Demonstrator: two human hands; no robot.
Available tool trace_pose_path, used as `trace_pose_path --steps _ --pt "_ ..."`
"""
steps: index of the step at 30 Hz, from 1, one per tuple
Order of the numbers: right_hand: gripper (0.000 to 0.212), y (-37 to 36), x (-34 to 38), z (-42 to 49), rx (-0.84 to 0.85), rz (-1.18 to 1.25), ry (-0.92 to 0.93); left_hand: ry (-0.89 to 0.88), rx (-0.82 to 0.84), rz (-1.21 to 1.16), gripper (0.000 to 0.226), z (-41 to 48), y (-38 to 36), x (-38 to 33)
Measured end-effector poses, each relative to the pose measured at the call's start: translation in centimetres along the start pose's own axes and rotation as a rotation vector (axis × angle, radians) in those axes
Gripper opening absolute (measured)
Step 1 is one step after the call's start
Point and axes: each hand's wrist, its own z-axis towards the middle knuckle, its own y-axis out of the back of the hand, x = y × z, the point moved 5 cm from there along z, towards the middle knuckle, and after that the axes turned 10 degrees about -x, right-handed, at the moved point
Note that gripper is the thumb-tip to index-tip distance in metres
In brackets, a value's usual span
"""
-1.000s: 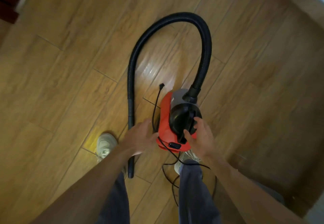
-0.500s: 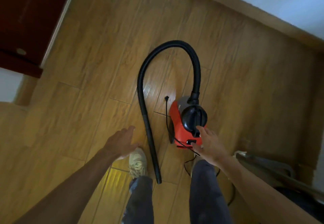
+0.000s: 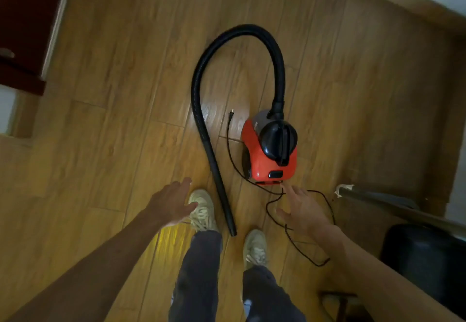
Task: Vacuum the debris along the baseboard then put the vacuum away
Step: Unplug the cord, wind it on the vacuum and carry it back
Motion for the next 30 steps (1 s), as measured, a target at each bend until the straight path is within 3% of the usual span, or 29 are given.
trace_pose_path --steps 14,22,30 --pt "0.071 -4.4 -2.2 -0.7 0.082 -0.053 0.03 -0.029 0.018 0.111 0.057 0.4 -3.1 -1.3" --pt "0.072 -6.8 -2.5 3.2 0.112 -0.05 0.175 0.007 -0.012 0.184 0.058 2.2 -5.3 -2.3" --pt "0.059 -11.0 -1.3 11.1 0.136 -0.198 0.406 0.032 -0.021 0.339 0.059 7.5 -9.7 -2.1"
